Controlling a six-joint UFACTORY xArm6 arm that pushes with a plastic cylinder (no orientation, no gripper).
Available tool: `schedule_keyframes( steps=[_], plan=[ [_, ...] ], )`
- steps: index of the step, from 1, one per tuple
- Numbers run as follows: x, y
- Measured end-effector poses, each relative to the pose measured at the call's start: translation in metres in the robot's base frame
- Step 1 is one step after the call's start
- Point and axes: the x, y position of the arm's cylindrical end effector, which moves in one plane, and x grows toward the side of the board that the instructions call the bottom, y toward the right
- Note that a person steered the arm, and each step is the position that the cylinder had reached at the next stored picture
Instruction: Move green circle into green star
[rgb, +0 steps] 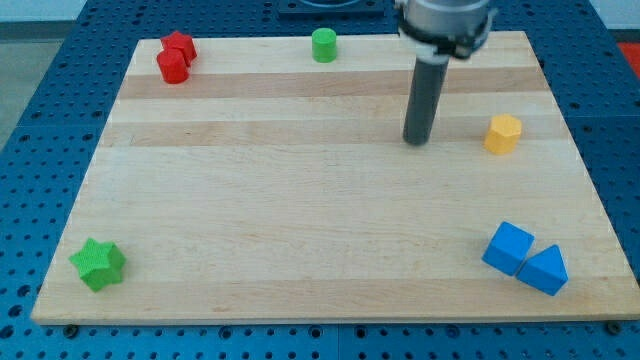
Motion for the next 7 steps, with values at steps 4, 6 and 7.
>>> schedule_keyframes(
  steps=[4,6,7],
  plan=[
    [-0.180,-0.076],
    [-0.161,-0.150],
    [-0.151,-0.170]
  ],
)
